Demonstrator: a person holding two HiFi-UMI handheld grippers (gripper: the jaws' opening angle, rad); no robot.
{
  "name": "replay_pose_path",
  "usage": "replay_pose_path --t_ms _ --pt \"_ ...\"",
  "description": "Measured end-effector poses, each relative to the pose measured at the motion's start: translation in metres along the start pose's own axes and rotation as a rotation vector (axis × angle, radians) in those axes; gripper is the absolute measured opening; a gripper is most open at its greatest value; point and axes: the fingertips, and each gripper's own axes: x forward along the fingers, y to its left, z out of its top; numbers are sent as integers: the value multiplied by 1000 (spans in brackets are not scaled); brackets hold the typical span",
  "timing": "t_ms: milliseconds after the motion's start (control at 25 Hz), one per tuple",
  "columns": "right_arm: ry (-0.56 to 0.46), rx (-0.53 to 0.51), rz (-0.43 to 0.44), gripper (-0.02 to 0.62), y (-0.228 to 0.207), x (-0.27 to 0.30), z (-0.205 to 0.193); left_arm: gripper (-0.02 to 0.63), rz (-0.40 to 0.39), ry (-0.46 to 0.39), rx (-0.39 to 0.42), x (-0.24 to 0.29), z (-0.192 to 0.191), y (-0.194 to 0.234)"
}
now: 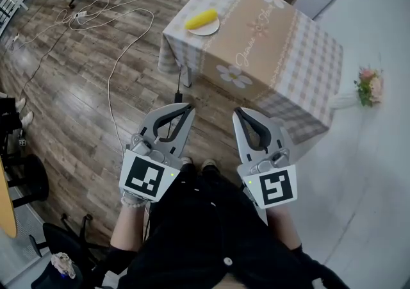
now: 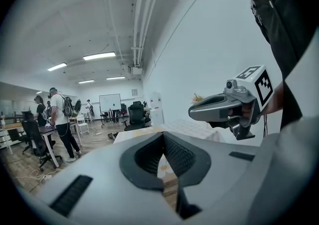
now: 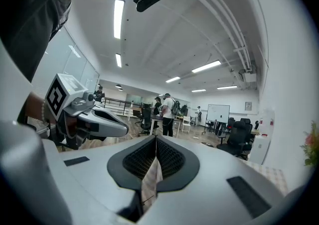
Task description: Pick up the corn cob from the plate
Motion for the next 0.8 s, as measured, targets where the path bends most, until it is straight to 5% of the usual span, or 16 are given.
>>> replay_pose_path --t_ms 800 --pt "46 24 -43 43 6 -1 -3 12 -44 -26 -11 1 1 4"
